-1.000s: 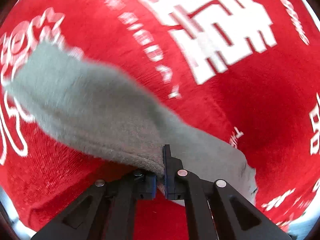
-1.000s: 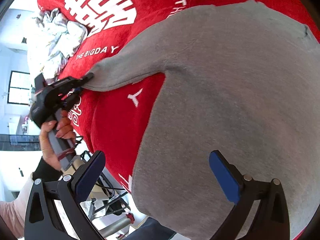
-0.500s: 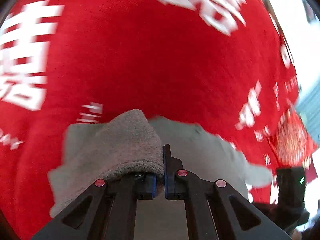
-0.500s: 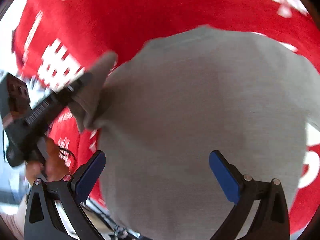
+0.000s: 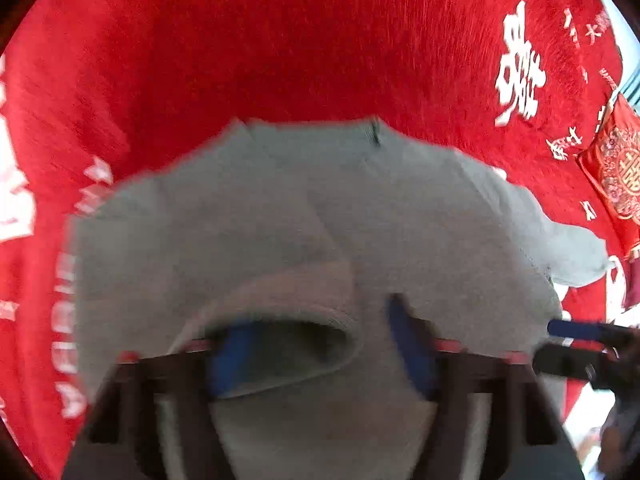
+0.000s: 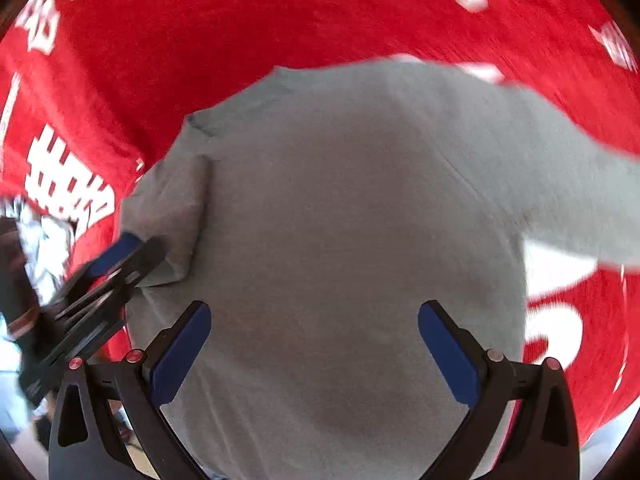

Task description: Fold small clothes

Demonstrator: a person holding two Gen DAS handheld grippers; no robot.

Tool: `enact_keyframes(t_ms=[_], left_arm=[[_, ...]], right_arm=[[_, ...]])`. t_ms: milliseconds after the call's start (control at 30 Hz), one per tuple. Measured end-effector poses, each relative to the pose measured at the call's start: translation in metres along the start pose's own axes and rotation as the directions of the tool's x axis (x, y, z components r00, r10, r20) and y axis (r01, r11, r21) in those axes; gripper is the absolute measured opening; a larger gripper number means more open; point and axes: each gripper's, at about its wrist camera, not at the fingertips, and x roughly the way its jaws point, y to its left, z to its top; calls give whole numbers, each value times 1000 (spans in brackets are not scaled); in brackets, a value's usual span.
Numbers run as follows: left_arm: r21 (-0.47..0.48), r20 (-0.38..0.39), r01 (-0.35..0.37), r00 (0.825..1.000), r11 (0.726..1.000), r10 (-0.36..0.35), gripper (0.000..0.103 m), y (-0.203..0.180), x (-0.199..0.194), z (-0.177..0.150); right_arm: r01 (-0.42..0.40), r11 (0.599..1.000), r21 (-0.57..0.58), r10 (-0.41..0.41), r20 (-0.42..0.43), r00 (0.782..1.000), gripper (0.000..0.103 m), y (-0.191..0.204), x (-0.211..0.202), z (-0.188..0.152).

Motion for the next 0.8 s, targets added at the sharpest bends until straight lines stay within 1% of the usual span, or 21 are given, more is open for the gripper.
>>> enact_keyframes(t_ms=[67,100,133,167,200,267,300,333,367,400,433,467,500,533,567,600,633,700,733,767,800], left_arm=[[9,41,-1,999,1000,0,73,13,-34,-4],[-5,56,-10,998,1000,10,73,22,-48,-6],[-26,66,-30,997,999,32,73,38,-59,-13],[-54,67,-59,996,997,63,73,53,-67,-16],[-87,60,-96,993,992,101,73,67,-72,-19],[-149,23,-169,984,974,175,73,97,-73,-28],[-177,-26,-215,976,960,214,73,115,-69,-37],[-193,-57,-242,970,951,236,73,126,-65,-43],[-203,-87,-266,963,942,253,73,134,-60,-53],[-202,-103,-274,961,940,258,73,137,-57,-59],[-192,-125,-282,957,940,262,73,137,-51,-66],[-180,-137,-284,955,942,262,73,134,-47,-72],[-165,-144,-286,954,944,263,73,132,-42,-75],[-158,-141,-290,953,944,269,73,127,-40,-74],[-155,-135,-299,951,942,280,73,125,-36,-72],[-160,-131,-308,948,938,289,73,125,-33,-70],[-180,-126,-321,945,930,302,73,128,-32,-67],[-225,-119,-335,941,915,315,74,132,-30,-64],[-236,-120,-335,942,912,314,74,135,-29,-64],[-246,-121,-333,942,910,312,74,138,-25,-63],[-248,-119,-331,943,910,310,74,139,-25,-64]], right_arm=[[30,988,-151,-27,24,999,103,37,2,9],[50,965,-257,-41,38,998,103,62,6,12],[67,941,-331,-54,47,997,103,80,11,13],[87,912,-402,-71,56,996,103,98,16,12],[112,872,-476,-90,68,994,103,116,23,11],[170,770,-614,-135,104,985,103,152,42,6],[186,736,-651,-146,116,982,103,162,49,3],[207,693,-691,-160,133,978,103,172,57,-2],[227,665,-712,-174,148,974,103,180,65,-2],[251,641,-726,-193,164,967,102,186,74,0],[271,625,-732,-210,176,962,101,191,79,-1],[285,617,-733,-223,185,957,89,193,84,1],[287,626,-725,-231,179,956,50,194,89,7],[264,653,-710,-225,151,963,20,191,91,13],[218,717,-662,-193,112,975,7,185,87,21],[170,807,-565,-137,101,985,7,173,76,33],[142,863,-484,-103,107,989,7,159,66,41],[66,955,-288,-28,134,991,7,126,45,54],[11,988,-151,13,157,987,7,100,33,58],[-24,999,-43,32,174,984,7,78,26,60],[-75,993,96,56,189,980,7,48,21,58]])
